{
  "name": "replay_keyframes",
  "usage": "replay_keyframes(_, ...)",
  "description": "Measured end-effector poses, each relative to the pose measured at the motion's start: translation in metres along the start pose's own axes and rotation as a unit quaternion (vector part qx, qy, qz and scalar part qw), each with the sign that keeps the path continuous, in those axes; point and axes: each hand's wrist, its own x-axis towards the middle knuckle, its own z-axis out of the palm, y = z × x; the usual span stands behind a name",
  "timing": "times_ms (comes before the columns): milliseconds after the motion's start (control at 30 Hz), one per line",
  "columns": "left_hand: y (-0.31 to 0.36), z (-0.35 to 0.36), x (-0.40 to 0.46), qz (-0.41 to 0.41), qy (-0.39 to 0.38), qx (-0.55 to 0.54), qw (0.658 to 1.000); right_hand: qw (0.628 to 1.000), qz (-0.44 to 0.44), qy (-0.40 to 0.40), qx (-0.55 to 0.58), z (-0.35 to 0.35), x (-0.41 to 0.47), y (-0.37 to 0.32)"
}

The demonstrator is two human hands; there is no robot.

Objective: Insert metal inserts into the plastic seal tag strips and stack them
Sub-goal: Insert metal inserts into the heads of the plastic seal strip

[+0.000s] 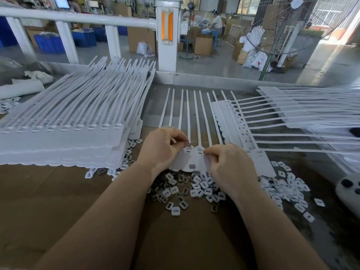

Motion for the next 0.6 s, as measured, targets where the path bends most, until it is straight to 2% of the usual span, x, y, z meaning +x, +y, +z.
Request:
replay_keyframes(367,-0.0020,0.0013,0.0061,0.021,-0.038,0.085,0.995,1.000,0.003,0.000,0.019,-0.0004,-0.0014,-0.0025)
replay_keyframes(600,-0.0084,-0.0032,0.0035,0.002,-0.034,0.042,0.999,1.000,-0.001,0.008,0.020,0.0015,-0.0013,-0.0028)
